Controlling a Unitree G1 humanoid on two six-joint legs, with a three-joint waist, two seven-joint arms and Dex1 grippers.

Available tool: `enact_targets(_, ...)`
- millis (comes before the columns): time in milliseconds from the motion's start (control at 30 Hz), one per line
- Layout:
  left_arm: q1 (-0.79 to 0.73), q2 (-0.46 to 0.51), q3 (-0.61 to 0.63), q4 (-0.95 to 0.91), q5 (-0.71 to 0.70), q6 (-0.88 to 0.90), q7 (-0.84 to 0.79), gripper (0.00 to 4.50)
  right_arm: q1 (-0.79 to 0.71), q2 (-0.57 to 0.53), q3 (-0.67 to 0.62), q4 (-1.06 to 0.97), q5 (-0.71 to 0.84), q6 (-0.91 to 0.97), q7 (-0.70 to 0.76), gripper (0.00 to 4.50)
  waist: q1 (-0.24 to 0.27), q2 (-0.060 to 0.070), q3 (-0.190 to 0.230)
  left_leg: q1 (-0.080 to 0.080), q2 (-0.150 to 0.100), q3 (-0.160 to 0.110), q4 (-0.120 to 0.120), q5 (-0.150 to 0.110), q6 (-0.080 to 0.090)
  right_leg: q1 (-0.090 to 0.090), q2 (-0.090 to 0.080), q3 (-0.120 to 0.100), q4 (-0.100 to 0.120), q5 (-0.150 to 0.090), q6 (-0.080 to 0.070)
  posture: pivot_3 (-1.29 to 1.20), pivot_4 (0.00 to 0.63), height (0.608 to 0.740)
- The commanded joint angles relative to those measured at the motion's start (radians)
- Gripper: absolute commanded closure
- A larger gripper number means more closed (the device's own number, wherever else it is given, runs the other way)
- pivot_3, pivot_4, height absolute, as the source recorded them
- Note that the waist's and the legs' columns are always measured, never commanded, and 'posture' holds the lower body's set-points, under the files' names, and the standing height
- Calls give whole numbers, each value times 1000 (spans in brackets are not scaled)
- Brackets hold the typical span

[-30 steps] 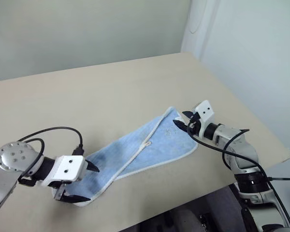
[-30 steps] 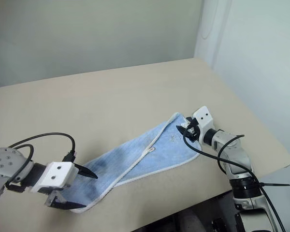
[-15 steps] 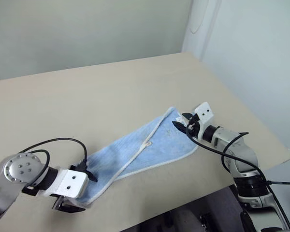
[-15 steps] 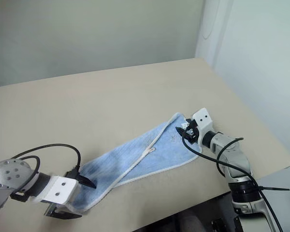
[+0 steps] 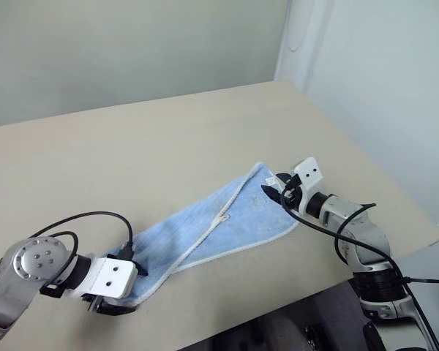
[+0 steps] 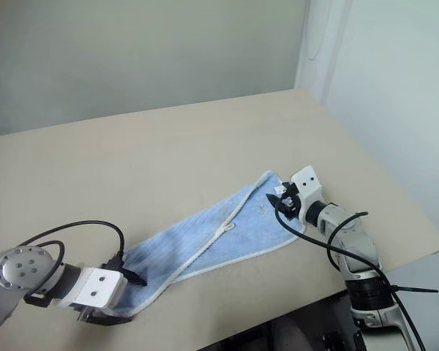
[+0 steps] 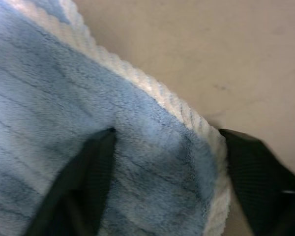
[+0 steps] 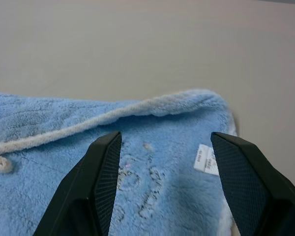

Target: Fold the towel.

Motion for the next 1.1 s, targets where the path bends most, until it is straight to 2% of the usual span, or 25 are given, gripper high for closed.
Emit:
enact_targets(33,23,7,1,20,-31,24,-27,2474,-2,4,-10,-50,14,-5,-11,1449,-5,0,0,0,0,0,0,0,0,0,0,0,0,0,0,0,150,740)
enact_targets(200,37,19,39,21,-99,64,-55,4333,-7,6,-8,-43,13,-9,-8,1449,-11,0,0,0,1,1,-1,1,1,0,1,-1,0,0,0,0,150,740)
enact_targets(233,43,20,47,21,-109,71,-60,4442,-8,6,-8,-41,13,-10,-8,1449,-11,0,0,1,1,1,-1,2,3,0,1,-1,0,0,0,0,150,740)
enact_targets(333,53,22,70,17,-139,105,-70,4442,-10,6,-7,-38,11,-11,-6,1449,-10,0,0,4,1,1,-1,2,3,0,1,-1,0,0,0,0,150,740)
enact_targets(467,45,22,124,-7,-224,244,-71,4442,-12,3,-8,-32,11,-14,-3,1449,-9,-2,-1,3,1,1,-1,0,1,0,1,-1,0,0,0,0,150,740)
enact_targets(667,-41,13,183,53,-271,333,-47,4442,-12,-5,-12,-26,10,-18,4,1449,-4,-2,0,0,1,1,0,-4,-6,-1,1,-1,0,0,0,0,150,740)
enact_targets(867,-79,14,235,68,-323,408,-59,4442,-24,-19,-11,-4,7,-36,16,1449,-3,-3,0,-1,2,1,0,-2,-4,-3,1,-1,1,0,0,0,150,740)
enact_targets(1000,-83,14,253,80,-318,407,-56,4442,-77,-65,15,76,-31,-94,63,1449,-3,-3,0,-1,1,1,0,0,0,-3,1,-1,1,0,0,0,150,740)
enact_targets(1100,-106,17,242,106,-295,383,-50,4500,-140,-121,60,182,-35,-156,193,909,-3,-3,0,-1,1,1,0,0,0,-3,1,-1,1,0,0,0,150,740)
